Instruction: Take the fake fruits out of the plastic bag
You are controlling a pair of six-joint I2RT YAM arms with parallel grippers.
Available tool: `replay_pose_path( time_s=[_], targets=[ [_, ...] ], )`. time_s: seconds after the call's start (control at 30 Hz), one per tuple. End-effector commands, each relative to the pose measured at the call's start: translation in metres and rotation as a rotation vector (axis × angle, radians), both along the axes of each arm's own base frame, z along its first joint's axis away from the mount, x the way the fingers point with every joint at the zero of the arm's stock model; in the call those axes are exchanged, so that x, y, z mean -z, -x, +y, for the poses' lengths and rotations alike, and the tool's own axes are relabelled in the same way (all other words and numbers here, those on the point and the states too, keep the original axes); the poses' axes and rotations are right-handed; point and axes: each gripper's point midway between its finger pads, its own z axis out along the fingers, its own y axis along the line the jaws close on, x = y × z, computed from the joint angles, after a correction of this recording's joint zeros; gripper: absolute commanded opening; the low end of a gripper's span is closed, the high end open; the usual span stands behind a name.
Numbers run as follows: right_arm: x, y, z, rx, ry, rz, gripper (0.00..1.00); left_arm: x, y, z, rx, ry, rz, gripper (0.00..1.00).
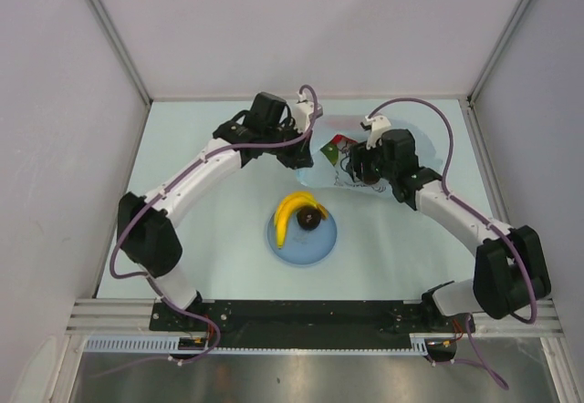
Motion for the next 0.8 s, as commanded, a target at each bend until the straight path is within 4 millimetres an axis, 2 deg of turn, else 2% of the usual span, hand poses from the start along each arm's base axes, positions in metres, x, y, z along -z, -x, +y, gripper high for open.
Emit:
replay_pose_path(
  time_s=[0.0, 0.03, 0.1, 0.17, 0.23, 0.27, 0.3, 0.37, 0.43, 0.47, 0.57, 0.6, 0.67, 0.73, 0.77],
  targets=[
    [-0.019, -0.036, 0.009, 0.05, -0.075, -0.082, 0.66, -0.035, 0.023, 0.011, 0.058, 0.053, -0.077, 0.0],
    [-0.005, -0.041, 0.012, 0.058, -0.081, -0.05, 0.66, -0.028, 0.027, 0.013, 0.055, 0.048, -0.059, 0.0],
    [-0.003, -0.052, 0.018, 0.084, -0.15, -0.035, 0.68, -0.03, 0.033, 0.016, 0.049, 0.059, -0.062, 0.0],
    [0.013, -0.06, 0.024, 0.085, -0.151, -0.006, 0.69, -0.023, 0.038, 0.019, 0.051, 0.047, -0.049, 0.0],
    [0.007, -0.073, 0.031, 0.081, -0.159, -0.031, 0.72, -0.017, 0.04, 0.02, 0.054, 0.037, -0.042, 0.0],
    [0.019, -0.08, 0.033, 0.085, -0.148, -0.011, 0.73, -0.016, 0.04, 0.02, 0.055, 0.037, -0.041, 0.0],
    [0.011, -0.09, 0.037, 0.087, -0.159, -0.033, 0.74, -0.013, 0.04, 0.02, 0.056, 0.034, -0.034, 0.0],
    [0.024, -0.102, 0.038, 0.097, -0.148, -0.015, 0.75, -0.01, 0.039, 0.018, 0.057, 0.032, -0.029, 0.0],
    [0.021, -0.114, 0.042, 0.105, -0.164, -0.018, 0.77, -0.008, 0.037, 0.017, 0.056, 0.031, -0.021, 0.0],
    [0.033, -0.116, 0.046, 0.101, -0.162, 0.005, 0.78, -0.008, 0.036, 0.017, 0.055, 0.03, -0.022, 0.0],
    [0.036, -0.12, 0.057, 0.082, -0.202, 0.032, 0.86, -0.005, 0.033, 0.015, 0.054, 0.023, -0.018, 0.0],
    [0.045, -0.122, 0.058, 0.086, -0.198, 0.051, 0.9, -0.005, 0.032, 0.015, 0.054, 0.022, -0.017, 0.0],
    [0.049, -0.125, 0.064, 0.098, -0.206, 0.062, 0.94, -0.003, 0.03, 0.013, 0.055, 0.019, -0.014, 0.0],
    [0.063, -0.128, 0.068, 0.107, -0.197, 0.088, 0.97, -0.006, 0.03, 0.012, 0.064, 0.018, -0.023, 0.0],
    [0.06, -0.134, 0.07, 0.108, -0.193, 0.074, 0.97, -0.004, 0.03, 0.011, 0.065, 0.014, -0.021, 0.0]
  ],
)
